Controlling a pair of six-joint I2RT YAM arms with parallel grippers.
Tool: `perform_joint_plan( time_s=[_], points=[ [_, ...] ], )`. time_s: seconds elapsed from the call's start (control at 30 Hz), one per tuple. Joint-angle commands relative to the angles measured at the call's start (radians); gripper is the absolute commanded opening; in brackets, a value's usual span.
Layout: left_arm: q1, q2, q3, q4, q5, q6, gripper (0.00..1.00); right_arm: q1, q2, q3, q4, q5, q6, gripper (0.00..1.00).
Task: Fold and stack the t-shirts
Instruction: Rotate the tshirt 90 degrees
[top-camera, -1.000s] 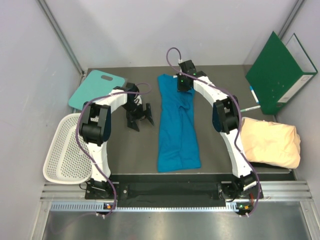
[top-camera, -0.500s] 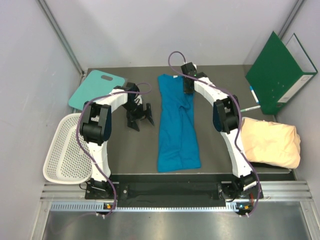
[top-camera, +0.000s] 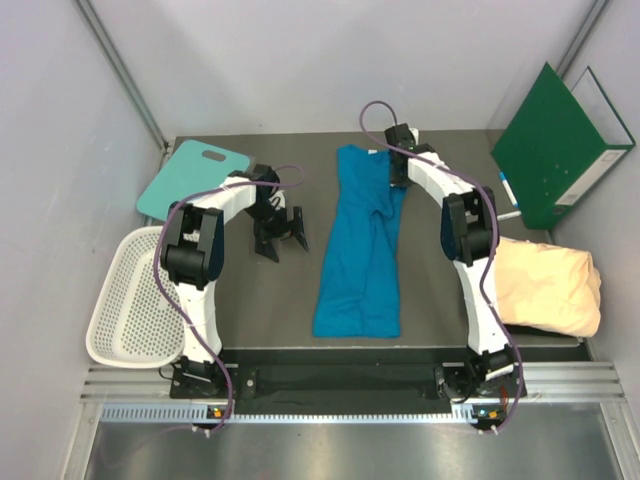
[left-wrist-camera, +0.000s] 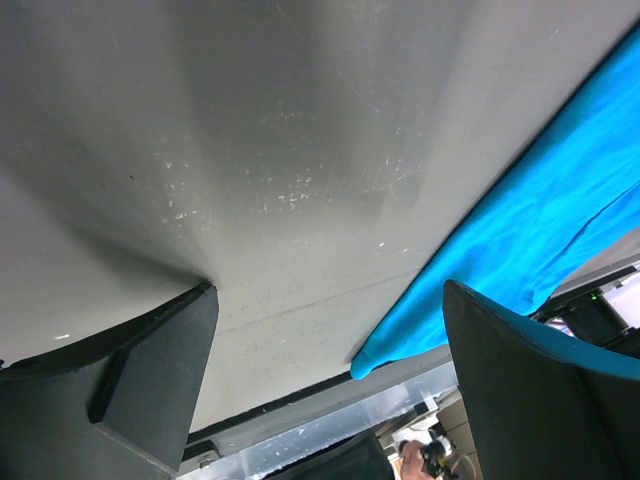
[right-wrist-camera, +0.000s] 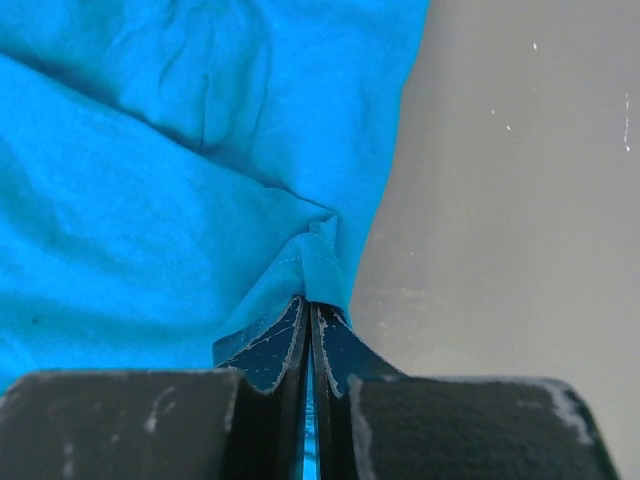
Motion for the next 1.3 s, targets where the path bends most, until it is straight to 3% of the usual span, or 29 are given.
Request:
perform_joint_plan(
  time_s=[0.0, 0.13, 0.27, 0.57, 0.77, 0.97, 1.27],
  points=[
    [-0.003, 0.029, 0.024, 0.022, -0.026, 0.036, 0.99, -0.008, -0.147, -0.069, 0.057, -0.058, -0.017, 0.0],
    [-0.003, 0.032, 0.024, 0.024, -0.028, 0.033, 0.99, 0.0, -0.238, -0.155, 0.139, -0.12, -0.001, 0.0],
    [-0.003, 0.04, 0.027, 0.03, -0.022, 0.022, 0.99, 0.003, -0.233, -0.109, 0.129, -0.157, 0.003, 0.0],
    [-0.003, 0.052, 0.03, 0.038, -0.014, 0.002, 0.99, 0.028, -0.049, 0.11, 0.048, -0.243, -0.011, 0.0],
    [-0.003, 0.054, 0.03, 0.038, -0.019, 0.001, 0.99, 0.032, 0.026, 0.155, 0.005, -0.269, 0.003, 0.0],
    [-0.003, 0.069, 0.042, 0.032, -0.016, 0.007, 0.99, 0.032, 0.04, 0.138, -0.036, -0.241, 0.006, 0.0],
    [-0.003, 0.077, 0.044, 0.029, -0.022, 0.021, 0.99, 0.005, -0.078, 0.009, -0.045, -0.146, 0.008, 0.0]
  ],
)
